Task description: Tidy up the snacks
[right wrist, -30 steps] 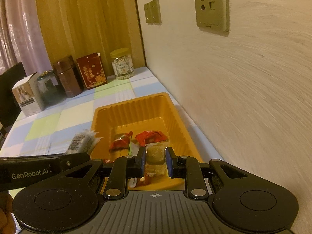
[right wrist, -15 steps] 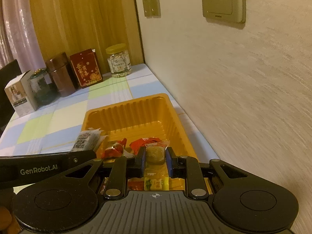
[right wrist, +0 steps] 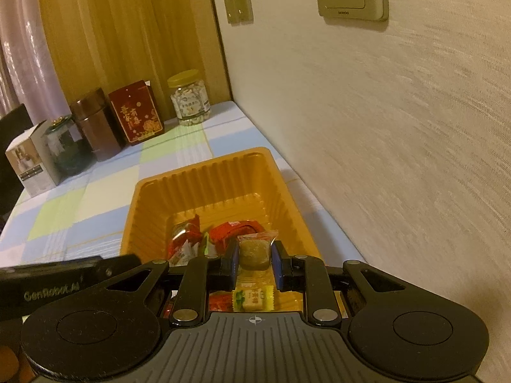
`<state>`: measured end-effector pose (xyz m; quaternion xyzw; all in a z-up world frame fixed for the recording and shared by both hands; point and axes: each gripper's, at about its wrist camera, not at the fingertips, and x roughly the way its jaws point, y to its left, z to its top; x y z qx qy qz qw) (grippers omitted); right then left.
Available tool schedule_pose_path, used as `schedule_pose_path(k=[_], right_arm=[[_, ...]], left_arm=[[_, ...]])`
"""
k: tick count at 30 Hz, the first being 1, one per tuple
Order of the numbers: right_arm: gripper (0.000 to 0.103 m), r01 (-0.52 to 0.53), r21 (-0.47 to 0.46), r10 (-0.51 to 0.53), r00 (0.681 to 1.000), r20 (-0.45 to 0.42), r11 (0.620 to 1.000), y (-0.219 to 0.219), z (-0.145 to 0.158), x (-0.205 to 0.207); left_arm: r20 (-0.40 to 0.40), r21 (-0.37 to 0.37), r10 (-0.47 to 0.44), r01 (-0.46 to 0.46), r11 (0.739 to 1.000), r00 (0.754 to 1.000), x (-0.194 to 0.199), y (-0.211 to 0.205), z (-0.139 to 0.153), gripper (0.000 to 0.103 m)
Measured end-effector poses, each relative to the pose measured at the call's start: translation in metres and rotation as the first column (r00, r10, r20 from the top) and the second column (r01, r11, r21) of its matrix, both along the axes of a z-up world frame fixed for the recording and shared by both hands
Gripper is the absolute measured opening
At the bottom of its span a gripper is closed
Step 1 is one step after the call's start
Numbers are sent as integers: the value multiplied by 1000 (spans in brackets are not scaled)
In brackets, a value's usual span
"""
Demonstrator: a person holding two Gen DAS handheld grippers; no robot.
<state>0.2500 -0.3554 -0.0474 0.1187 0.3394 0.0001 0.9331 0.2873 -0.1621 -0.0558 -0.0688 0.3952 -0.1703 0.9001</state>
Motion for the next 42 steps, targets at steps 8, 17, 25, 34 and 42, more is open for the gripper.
schedule_pose_path(k=[8, 17, 25, 34, 42], right_arm=[[22, -19, 27, 19, 1000, 2, 999, 2, 5, 1], [22, -34, 34, 34, 999, -1, 999, 9, 6, 8], [22, -60, 82, 59, 998, 16, 995, 8, 5, 15], [63, -2, 158, -1, 1000, 16, 987, -10, 5, 2], [63, 47, 177, -41, 998, -40, 983, -15, 6, -29]], left_arm=[[-10, 12, -5, 5, 1000, 1000, -7, 9, 1, 48], [-17, 4, -12, 12, 1000, 1000, -7, 10, 1, 48], [-18, 4, -12, 12, 1000, 1000, -7, 10, -1, 48], [-27, -4, 10, -11, 1000, 1000, -16, 20, -2, 51], [-16, -8, 40, -40, 999, 999, -42, 33, 6, 73]])
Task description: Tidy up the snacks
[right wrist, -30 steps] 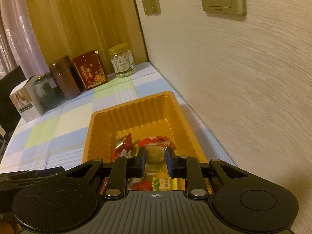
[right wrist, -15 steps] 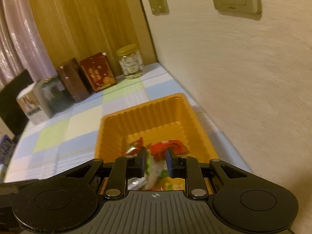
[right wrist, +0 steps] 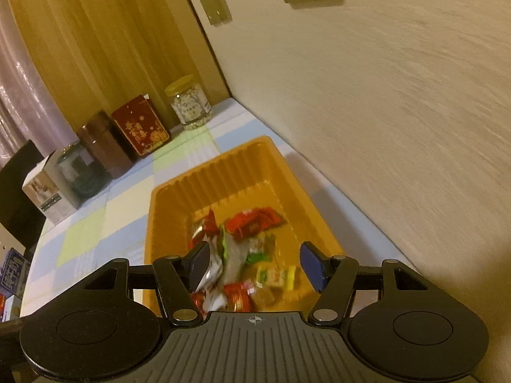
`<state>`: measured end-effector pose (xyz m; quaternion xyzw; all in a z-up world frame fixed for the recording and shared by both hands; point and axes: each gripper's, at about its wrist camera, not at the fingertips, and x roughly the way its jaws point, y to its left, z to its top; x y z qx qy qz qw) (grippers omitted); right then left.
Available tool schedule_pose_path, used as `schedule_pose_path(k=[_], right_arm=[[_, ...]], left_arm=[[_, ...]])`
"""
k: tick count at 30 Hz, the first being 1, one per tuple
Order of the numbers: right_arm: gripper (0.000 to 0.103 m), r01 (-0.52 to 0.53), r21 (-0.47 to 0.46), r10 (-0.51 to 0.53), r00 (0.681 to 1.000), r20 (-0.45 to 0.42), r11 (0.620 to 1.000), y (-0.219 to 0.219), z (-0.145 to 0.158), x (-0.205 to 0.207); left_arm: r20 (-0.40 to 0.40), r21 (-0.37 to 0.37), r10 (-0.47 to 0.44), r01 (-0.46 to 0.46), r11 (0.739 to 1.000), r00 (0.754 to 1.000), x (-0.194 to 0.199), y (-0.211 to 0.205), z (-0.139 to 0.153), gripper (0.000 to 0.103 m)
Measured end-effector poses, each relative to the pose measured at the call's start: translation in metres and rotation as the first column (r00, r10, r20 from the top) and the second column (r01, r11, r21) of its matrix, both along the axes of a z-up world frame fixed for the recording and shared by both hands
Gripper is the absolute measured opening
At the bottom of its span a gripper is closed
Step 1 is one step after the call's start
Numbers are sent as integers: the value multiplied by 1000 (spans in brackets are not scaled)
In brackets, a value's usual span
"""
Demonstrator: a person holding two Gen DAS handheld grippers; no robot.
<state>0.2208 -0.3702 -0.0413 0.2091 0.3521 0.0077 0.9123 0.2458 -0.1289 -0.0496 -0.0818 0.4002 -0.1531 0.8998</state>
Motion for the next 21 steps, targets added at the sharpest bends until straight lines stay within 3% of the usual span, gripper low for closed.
schedule_pose_path(k=[4, 9, 21], right_arm=[[64, -12, 3, 12, 1000, -18, 1000, 7, 5, -18], [72, -36, -12, 35, 999, -21, 999, 20, 15, -44], [80, -91, -93, 90, 996, -22, 991, 60, 41, -98]], left_arm=[[14, 23, 19, -19, 1000, 1000, -14, 9, 7, 82], [34, 22, 29, -29, 999, 999, -37, 23, 19, 99], [81, 47, 48, -52, 998, 996, -100, 49, 46, 103]])
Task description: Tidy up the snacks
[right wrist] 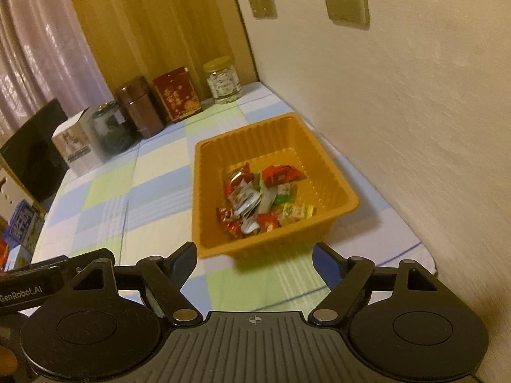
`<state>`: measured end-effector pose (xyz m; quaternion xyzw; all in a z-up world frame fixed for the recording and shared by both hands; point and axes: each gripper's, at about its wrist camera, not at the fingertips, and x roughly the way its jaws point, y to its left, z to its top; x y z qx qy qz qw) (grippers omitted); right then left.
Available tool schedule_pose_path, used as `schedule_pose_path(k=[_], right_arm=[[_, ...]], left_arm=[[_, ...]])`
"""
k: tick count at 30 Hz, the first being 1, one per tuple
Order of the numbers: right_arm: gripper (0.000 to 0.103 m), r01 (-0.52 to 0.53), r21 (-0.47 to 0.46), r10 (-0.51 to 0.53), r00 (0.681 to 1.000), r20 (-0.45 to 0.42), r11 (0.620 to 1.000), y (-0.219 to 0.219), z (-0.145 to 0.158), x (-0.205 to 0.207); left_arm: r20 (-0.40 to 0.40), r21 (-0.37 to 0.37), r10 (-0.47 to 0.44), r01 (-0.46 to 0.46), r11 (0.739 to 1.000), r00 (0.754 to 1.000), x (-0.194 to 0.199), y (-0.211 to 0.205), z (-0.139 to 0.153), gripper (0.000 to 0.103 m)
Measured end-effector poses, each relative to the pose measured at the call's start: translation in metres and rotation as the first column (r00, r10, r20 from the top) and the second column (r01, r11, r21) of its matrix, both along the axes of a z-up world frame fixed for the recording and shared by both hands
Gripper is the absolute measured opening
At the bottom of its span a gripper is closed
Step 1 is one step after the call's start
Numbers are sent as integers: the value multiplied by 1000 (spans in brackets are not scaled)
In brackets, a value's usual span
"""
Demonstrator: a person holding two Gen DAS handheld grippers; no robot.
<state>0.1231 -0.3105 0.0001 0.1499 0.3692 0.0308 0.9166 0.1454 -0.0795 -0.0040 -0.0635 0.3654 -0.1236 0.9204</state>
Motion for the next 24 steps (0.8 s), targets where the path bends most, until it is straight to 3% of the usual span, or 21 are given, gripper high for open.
schedule_pose_path(k=[10, 24], right_arm=[[81, -40, -61, 41, 999, 18, 997, 29, 21, -44], [81, -45, -117, 53, 996, 67, 992, 53, 49, -93]], left_arm=[[26, 11, 71, -72, 997, 997, -55, 24, 23, 103], [34, -6, 110, -110, 994, 993, -99, 43, 48, 103]])
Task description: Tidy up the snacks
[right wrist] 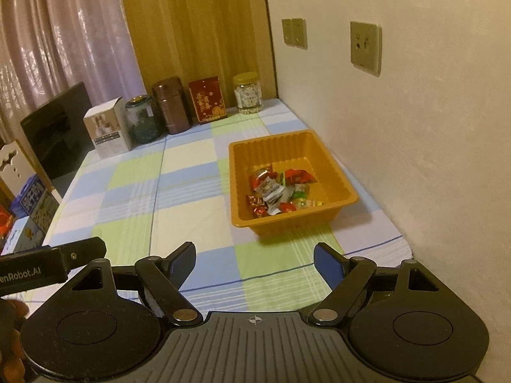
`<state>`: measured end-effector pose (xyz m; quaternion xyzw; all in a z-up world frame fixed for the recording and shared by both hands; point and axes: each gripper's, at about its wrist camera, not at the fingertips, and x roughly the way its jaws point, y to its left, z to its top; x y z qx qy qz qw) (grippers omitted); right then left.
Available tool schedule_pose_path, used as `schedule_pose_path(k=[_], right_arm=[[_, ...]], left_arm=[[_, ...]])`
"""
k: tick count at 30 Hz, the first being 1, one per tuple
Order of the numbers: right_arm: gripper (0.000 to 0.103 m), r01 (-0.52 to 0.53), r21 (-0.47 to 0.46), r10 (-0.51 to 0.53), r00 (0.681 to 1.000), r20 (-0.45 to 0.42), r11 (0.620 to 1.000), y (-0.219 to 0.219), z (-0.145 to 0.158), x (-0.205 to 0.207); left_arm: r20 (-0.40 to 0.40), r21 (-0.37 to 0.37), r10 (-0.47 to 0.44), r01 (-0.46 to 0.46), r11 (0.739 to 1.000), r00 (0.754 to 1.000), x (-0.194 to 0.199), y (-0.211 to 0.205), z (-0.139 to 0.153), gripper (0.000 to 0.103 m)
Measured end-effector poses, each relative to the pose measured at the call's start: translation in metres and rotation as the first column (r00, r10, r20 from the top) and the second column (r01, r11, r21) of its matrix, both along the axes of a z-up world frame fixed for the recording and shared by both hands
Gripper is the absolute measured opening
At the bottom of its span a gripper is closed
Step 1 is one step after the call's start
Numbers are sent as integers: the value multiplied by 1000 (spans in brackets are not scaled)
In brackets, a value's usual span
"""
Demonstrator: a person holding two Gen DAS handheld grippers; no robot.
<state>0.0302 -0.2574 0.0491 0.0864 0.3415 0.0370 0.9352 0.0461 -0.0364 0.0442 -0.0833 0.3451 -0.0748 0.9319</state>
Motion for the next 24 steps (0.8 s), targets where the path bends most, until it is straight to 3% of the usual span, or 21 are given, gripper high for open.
schedule_pose_path(k=[24], right_arm=[[81, -25, -27, 26, 1000, 15, 999, 22, -4, -23]], left_arm=[[18, 59, 11, -12, 998, 1000, -25, 13, -5, 103]])
